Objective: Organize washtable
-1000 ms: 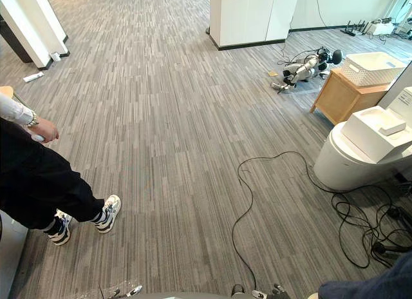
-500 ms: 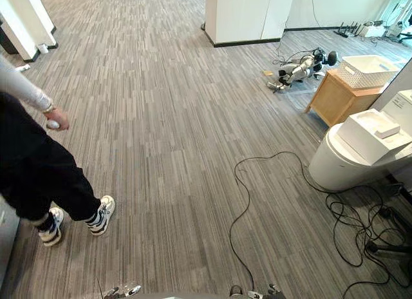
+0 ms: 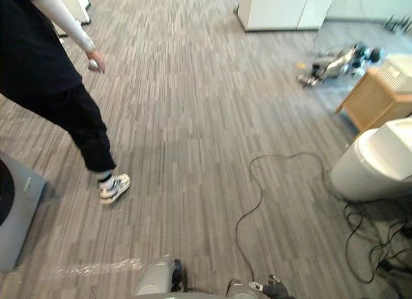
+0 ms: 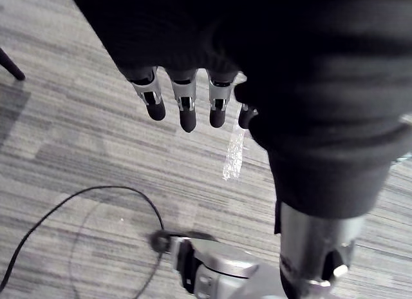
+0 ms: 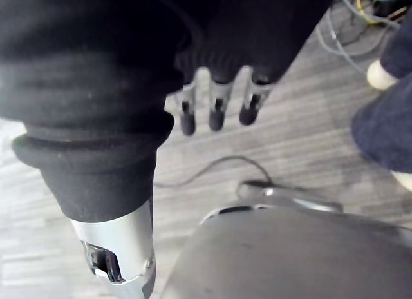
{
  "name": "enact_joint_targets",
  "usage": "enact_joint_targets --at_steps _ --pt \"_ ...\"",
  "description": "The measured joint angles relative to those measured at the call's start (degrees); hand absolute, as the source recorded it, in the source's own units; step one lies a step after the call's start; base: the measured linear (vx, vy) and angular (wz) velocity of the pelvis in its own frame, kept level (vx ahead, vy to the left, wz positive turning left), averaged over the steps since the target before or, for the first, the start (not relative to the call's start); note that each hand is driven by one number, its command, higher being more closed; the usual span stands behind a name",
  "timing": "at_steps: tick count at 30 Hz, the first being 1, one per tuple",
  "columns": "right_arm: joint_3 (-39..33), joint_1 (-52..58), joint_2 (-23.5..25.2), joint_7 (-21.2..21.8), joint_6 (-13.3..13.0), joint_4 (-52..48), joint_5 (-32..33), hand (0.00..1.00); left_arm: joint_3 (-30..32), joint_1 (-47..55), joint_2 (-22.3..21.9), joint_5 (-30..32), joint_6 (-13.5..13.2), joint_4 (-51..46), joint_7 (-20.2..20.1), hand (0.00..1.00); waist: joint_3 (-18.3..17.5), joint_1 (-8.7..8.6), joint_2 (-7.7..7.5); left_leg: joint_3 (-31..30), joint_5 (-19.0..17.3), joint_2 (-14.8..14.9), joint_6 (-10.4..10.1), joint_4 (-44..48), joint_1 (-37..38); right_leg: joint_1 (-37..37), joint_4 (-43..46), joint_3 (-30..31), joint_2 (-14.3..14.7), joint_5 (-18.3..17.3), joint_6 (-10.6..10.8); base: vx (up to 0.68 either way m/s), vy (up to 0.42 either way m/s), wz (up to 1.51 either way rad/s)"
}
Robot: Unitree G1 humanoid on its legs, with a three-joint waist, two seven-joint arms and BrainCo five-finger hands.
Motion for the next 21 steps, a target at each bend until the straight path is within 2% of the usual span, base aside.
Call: enact_joint_targets --at_steps 1,2,3,4,5,6,7,9,10,12,13,14,15,16,17,18,19,20,21 --pt "-0.7 0.6 0.7 -0.2 -0.2 0.1 0.0 0.0 0.0 -0.1 1.3 0.0 0.0 -0.1 0.0 0.0 -0.2 -0.22 -1.1 0.0 -1.4 -1.4 0.8 1.3 0.4 -0.5 1.8 -0.4 -2.0 -2.0 0.5 0.33 0.222 0.34" --pt "-1.9 1.8 2.1 -0.6 -0.1 0.5 0.0 0.0 0.2 0.4 2.3 -0.2 -0.1 0.3 0.0 0.0 -2.2 0.12 -3.17 1.3 -2.2 -4.5 1.8 -0.4 1.5 -0.5 3.3 0.0 -4.4 -3.7 1.7 0.41 0.172 0.26" --pt "-2.0 1.5 3.5 -0.5 -0.3 0.2 0.0 0.0 0.9 0.4 2.8 -0.7 -0.2 0.7 0.0 0.0 -2.5 0.07 -5.08 2.1 -3.4 -6.3 2.9 -0.9 3.0 -3.8 18.6 2.6 -4.5 -1.6 5.3 0.43 0.149 0.15" --pt "-2.2 1.6 3.8 -0.5 -0.4 0.1 0.0 0.0 1.3 0.4 3.0 -0.7 -0.1 0.7 0.2 0.0 -2.4 -0.08 -5.68 2.5 -4.2 -7.1 3.2 -0.9 4.1 -4.8 24.6 3.2 -4.1 0.5 7.3 0.45 0.118 -0.01" --pt "-2.3 1.5 3.8 -0.4 -0.5 0.0 0.0 0.0 1.4 0.7 3.4 -0.8 0.2 0.7 0.2 0.0 -2.1 -0.2 -5.9 2.8 -6.1 -8.3 4.2 -0.9 7.0 -4.8 30.4 2.3 -4.2 6.6 5.5 0.42 0.158 -0.13" --pt "-2.6 1.5 3.4 -0.2 -0.6 0.0 0.0 0.0 0.7 0.8 3.2 -0.8 0.7 0.7 0.1 0.0 -1.5 -0.93 -4.71 2.8 -7.4 -8.3 5.0 -2.2 11.0 -5.3 34.8 0.7 -5.0 14.5 4.2 0.58 0.233 -0.29" --pt "-4.1 1.5 3.6 0.5 -0.9 -0.3 0.0 0.0 0.5 0.8 3.1 -0.8 0.9 0.7 0.1 0.0 -1.0 -1.8 -3.73 2.7 -7.6 -8.6 5.4 -5.4 15.8 -7.5 40.3 -1.0 -4.9 13.2 1.2 0.49 0.198 -0.26" --pt "-4.1 1.6 3.9 0.7 -1.3 -1.0 0.0 0.0 0.4 0.4 3.2 -0.7 1.2 0.7 0.1 0.0 -1.0 -2.88 -3.67 2.7 -7.4 -8.8 5.7 -9.8 21.3 -10.5 42.2 -4.9 -4.3 7.5 -1.2 0.39 0.103 -0.18" --pt "-4.1 2.0 4.2 0.7 -1.4 -1.7 0.0 0.0 0.4 -0.8 3.7 -0.7 1.1 0.7 0.0 0.0 -0.9 -3.49 -3.56 2.6 -7.1 -8.7 5.2 -12.7 25.1 -14.0 38.4 -9.1 -3.1 3.5 -2.8 0.39 0.071 -0.02" --pt "-4.1 2.1 4.2 0.7 -1.4 -2.3 0.0 0.0 0.6 -2.4 3.4 -0.7 1.0 0.7 0.0 0.0 -0.9 -4.52 -3.39 2.1 -7.4 -8.7 4.8 -14.9 27.8 -17.6 28.9 -11.4 -1.6 2.5 -3.5 0.38 0.052 0.27" --pt "-4.2 2.1 4.2 0.7 -1.3 -2.4 0.0 0.0 0.7 -3.6 3.0 -0.5 0.9 0.6 0.0 0.0 -0.5 -4.94 -2.82 1.4 -7.7 -8.7 4.1 -16.8 30.3 -19.8 18.4 -11.4 -0.4 3.7 -3.6 0.38 0.035 0.39" --pt "-4.3 2.2 4.1 0.7 -1.2 -2.4 0.0 0.0 0.6 -3.9 2.9 -0.5 0.9 0.6 0.0 0.0 -0.3 -5.09 -2.49 0.9 -7.9 -8.7 3.8 -17.9 31.5 -20.5 12.7 -11.3 0.1 5.2 -3.7 0.6 0.034 0.43" --pt "-4.9 2.6 4.3 0.6 -1.0 -2.4 0.0 0.0 0.8 -4.1 2.5 -0.4 0.7 0.6 0.0 0.0 -0.3 -5.43 -2.15 0.1 -8.3 -8.8 3.1 -20.3 33.8 -20.5 0.2 -10.7 0.5 10.4 -3.1 0.65 -0.007 0.59" --pt "-6.4 3.5 4.9 0.6 -0.6 -2.4 0.0 0.0 2.8 -3.9 2.1 0.7 0.5 0.6 0.0 0.0 -0.3 -5.59 -2.08 -1.6 -9.8 -8.6 0.3 -21.2 37.1 -20.8 -6.0 -9.2 0.8 13.7 -4.0 0.68 -0.043 0.67" --pt "-6.4 3.7 5.0 0.6 -0.2 -2.5 0.1 0.0 3.7 -3.5 1.8 0.6 0.5 0.5 0.0 0.0 -0.5 -5.69 -2.24 -2.3 -10.4 -8.3 -0.8 -20.2 38.1 -20.7 -5.2 -9.0 0.8 14.2 -4.9 0.65 -0.134 0.63" --pt "-6.4 4.3 5.3 0.6 0.2 -2.5 0.1 0.0 4.8 -2.9 1.6 0.7 0.5 -0.1 0.0 0.0 -0.7 -5.66 -2.68 -2.8 -10.9 -8.1 -1.7 -17.8 38.3 -20.6 -3.7 -8.8 0.8 14.6 -5.8 0.56 -0.164 0.65" --pt "-6.5 5.6 5.7 0.6 0.7 -2.7 0.0 0.0 6.4 -2.2 1.2 0.6 0.3 -0.8 0.0 0.0 -1.1 -5.75 -3.0 -3.7 -11.3 -6.7 -2.3 -8.1 36.1 -19.9 -0.3 -7.3 1.0 18.7 -7.6 0.83 -0.312 0.81" --pt "-6.8 6.6 5.0 0.6 0.9 -3.5 0.0 0.0 8.2 -1.5 -0.1 0.6 0.3 -1.3 -0.1 0.0 -1.8 -5.83 -1.91 -3.7 -9.6 -2.9 -3.3 6.0 31.2 -18.2 2.1 -8.2 1.9 21.3 -7.4 0.68 -0.271 0.74" --pt "-6.6 7.0 4.0 0.6 1.0 -4.6 0.0 0.0 10.2 -1.4 -1.6 0.6 0.4 -1.7 0.0 0.0 -1.8 -5.37 0.89 -3.4 -5.0 1.4 -1.3 17.3 27.4 -16.3 3.5 -10.0 3.9 19.1 -7.0 0.68 -0.249 0.35"
